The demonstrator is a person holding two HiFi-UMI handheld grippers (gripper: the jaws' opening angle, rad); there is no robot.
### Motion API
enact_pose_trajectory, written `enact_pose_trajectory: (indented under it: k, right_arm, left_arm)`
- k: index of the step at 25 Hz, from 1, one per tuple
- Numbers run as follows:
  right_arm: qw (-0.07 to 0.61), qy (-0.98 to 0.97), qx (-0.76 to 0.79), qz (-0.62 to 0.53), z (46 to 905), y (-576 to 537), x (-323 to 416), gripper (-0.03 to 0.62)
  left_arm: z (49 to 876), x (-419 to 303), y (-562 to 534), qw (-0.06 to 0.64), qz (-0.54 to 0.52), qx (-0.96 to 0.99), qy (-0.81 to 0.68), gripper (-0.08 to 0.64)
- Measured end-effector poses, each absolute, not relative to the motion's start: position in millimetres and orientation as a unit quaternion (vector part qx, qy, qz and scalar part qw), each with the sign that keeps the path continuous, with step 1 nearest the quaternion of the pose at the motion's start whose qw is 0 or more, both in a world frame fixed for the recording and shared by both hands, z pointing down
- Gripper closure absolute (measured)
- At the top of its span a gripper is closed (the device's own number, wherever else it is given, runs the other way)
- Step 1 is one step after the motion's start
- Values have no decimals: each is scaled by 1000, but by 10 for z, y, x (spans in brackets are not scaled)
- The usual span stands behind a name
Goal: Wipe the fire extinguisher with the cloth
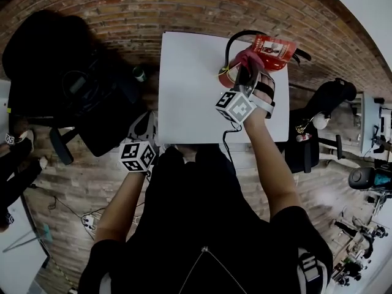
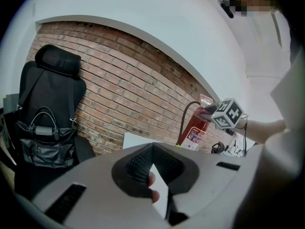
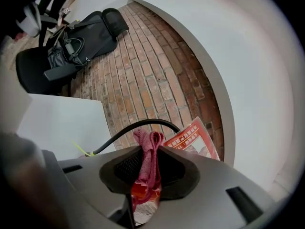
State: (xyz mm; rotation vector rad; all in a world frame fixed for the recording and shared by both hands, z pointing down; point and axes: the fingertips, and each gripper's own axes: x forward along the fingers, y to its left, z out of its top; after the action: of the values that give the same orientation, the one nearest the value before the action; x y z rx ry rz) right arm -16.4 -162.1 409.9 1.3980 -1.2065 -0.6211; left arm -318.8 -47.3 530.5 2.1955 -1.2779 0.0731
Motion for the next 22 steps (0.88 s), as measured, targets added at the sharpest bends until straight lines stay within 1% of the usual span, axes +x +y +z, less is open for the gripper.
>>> enact_pose_trajectory:
  k: [4,22]
  right_arm:
    - [566,-513,597,-244,4210,-1631,-124,491]
    - [581,-522,584,-220,4705,-1641,-112,491]
  left_arm:
    - [5312,-3191,-458,298,26,823,-482,534]
    - [5431,-3372,-370,306,33,811,-497,534]
